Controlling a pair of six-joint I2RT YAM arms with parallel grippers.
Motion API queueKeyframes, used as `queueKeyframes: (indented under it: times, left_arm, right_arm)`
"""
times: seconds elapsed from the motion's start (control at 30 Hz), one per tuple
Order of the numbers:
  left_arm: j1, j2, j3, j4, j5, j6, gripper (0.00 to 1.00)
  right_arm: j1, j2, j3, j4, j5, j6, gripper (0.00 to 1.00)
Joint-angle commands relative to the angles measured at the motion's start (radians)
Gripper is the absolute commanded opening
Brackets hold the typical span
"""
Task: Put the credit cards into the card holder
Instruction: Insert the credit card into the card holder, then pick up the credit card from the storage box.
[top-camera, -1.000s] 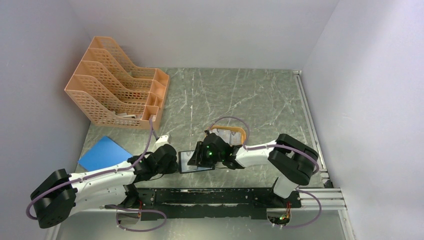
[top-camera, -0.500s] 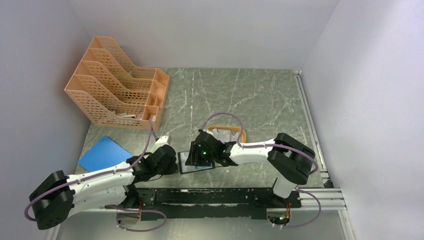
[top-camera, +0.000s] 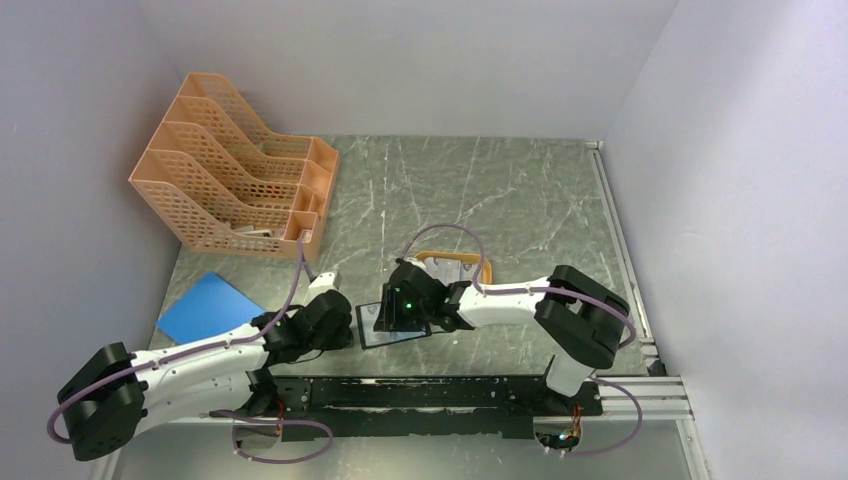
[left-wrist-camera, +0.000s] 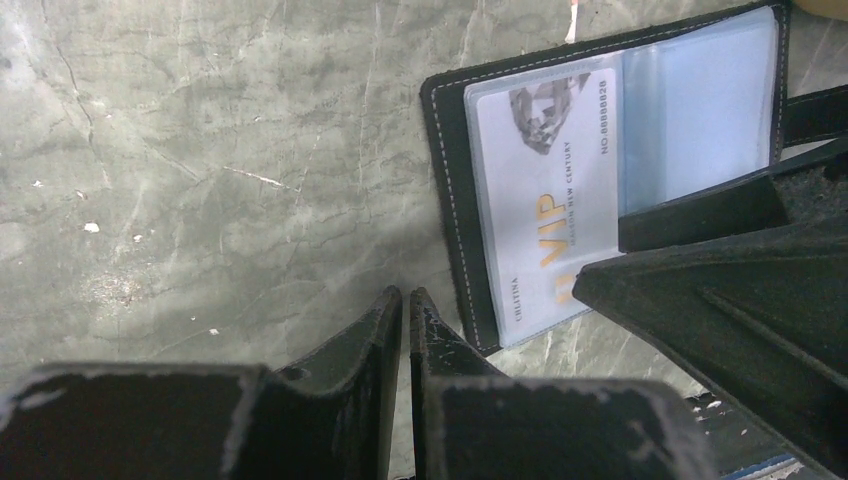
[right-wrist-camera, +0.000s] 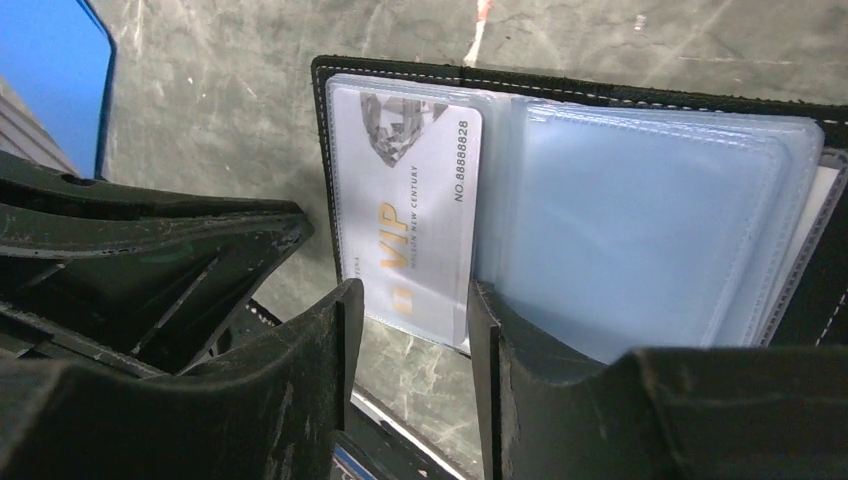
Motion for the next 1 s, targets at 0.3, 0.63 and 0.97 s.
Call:
queueKeyframes:
  times: [0.3,0.63,0.97]
  left_arm:
    - [0.000,-0.063,0.116,-0.191,-0.100,-0.010,0.19]
    - [-0.001,-0.145,0.271,-0.231,-0.141,0.130,0.33]
    - [0.000,-0.095,0.269,-0.138,-0.094,0.176,0.33]
  right_arm:
    - [0.006,-0.140,0.063,-0.157,0.052,-0.051,0.50]
    - [-0.279,-0.465,0.062,-0.413,0.306,-0.168,0.59]
    - [-0.541,-0.450,-0.076,-0.245,0.010,-0.238,0.59]
